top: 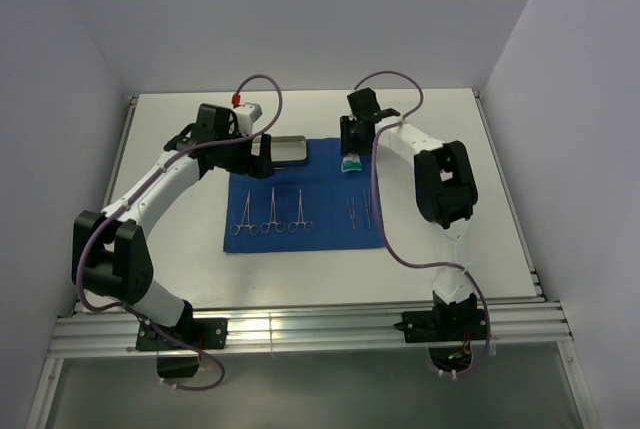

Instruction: Open and lay out the surgical kit

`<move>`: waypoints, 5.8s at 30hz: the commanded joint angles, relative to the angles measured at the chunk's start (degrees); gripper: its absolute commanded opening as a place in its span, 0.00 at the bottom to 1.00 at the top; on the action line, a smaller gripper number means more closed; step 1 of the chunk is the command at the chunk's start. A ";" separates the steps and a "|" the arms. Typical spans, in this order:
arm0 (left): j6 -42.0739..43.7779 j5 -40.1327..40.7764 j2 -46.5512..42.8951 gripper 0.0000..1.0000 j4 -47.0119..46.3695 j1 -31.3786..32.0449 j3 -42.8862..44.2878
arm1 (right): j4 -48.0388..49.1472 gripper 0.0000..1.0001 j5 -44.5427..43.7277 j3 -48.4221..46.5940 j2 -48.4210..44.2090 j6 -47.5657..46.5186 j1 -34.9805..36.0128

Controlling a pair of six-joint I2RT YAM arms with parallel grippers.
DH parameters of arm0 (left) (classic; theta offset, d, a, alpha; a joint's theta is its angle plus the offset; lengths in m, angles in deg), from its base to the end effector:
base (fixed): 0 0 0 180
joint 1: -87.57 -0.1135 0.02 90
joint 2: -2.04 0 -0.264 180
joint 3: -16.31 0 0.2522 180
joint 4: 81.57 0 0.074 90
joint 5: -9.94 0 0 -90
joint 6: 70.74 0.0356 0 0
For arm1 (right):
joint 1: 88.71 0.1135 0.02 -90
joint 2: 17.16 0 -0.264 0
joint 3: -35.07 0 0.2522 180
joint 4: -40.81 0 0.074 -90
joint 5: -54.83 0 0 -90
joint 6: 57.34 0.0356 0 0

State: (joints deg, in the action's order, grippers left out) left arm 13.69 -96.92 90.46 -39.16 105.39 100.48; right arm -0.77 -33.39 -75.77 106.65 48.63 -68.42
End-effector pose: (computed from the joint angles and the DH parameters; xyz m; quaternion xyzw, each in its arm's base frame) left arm 0.3190 -0.1134 0.2801 0.1519 0.9083 -0.2075 0.3301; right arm 0.4463 0.1662 0.1870 -0.0406 0.9516 0.1088 0.2847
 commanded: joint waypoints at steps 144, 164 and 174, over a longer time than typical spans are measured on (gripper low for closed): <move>79.49 -20.14 30.23 0.00 20.32 -6.31 22.75 | -6.29 1.00 21.42 -4.53 -25.11 -1.38 -9.05; 87.83 -19.08 23.54 0.00 36.64 -0.69 30.20 | -4.09 0.59 32.31 12.69 -35.65 -20.45 -10.28; 87.82 -25.85 18.81 0.00 41.92 6.16 29.78 | -1.98 0.42 41.45 23.16 -40.23 -18.96 -6.50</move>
State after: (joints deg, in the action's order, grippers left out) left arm 99.22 -118.43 113.13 -1.59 109.78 129.72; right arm -4.92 2.69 -53.08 67.52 29.46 -75.72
